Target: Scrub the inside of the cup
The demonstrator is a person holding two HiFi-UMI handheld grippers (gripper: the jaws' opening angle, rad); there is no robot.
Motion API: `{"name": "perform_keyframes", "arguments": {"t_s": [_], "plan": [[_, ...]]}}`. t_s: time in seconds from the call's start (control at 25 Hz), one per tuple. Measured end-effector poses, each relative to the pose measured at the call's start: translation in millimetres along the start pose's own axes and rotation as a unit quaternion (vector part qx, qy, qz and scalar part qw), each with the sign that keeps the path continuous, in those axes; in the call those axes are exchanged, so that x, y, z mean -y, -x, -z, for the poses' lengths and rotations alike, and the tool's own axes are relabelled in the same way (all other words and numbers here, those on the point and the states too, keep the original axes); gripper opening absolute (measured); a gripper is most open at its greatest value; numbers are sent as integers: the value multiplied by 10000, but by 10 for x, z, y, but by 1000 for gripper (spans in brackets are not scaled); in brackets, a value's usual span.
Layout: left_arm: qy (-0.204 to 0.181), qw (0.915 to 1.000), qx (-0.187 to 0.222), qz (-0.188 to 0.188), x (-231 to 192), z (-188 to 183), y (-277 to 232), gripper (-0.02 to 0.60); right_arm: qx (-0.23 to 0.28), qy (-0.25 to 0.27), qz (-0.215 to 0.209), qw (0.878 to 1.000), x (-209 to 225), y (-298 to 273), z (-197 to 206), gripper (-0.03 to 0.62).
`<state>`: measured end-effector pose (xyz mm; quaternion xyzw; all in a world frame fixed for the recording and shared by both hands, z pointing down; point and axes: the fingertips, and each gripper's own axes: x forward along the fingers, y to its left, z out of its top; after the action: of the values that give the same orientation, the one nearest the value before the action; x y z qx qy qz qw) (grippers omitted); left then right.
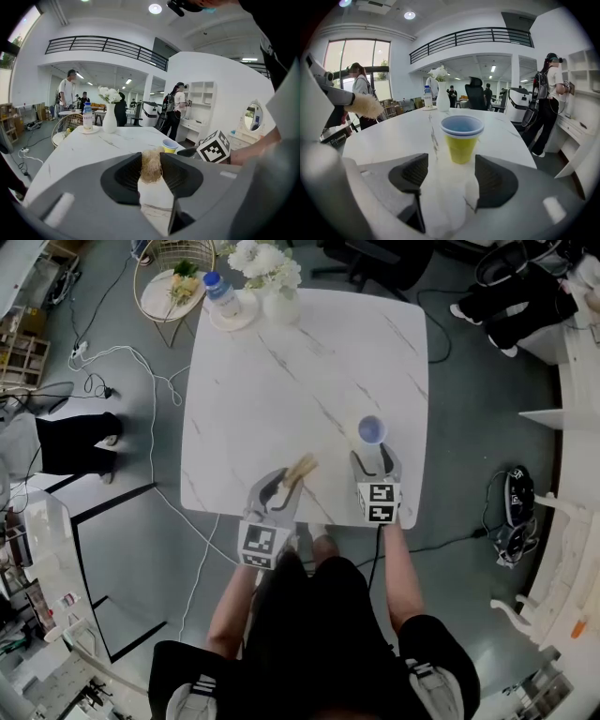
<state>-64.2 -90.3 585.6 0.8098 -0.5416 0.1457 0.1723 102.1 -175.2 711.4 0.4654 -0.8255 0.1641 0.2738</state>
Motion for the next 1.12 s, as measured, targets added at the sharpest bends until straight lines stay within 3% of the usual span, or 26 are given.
{"name": "perform_keyframes", "arguments": {"t_s": [0.56,0.76,1.12], "plan": [[-302,9988,321,221,14,-246,345,129,385,-31,90,9992,-284,481,-247,271],[-405,9976,473,302,-9,-376,543,129,557,-23,103,9984,-493,750,-400,210],[-650,9938,790,428,-17,-654,912,129,1378,112,344,9898,-846,1338,-964,110]]}}
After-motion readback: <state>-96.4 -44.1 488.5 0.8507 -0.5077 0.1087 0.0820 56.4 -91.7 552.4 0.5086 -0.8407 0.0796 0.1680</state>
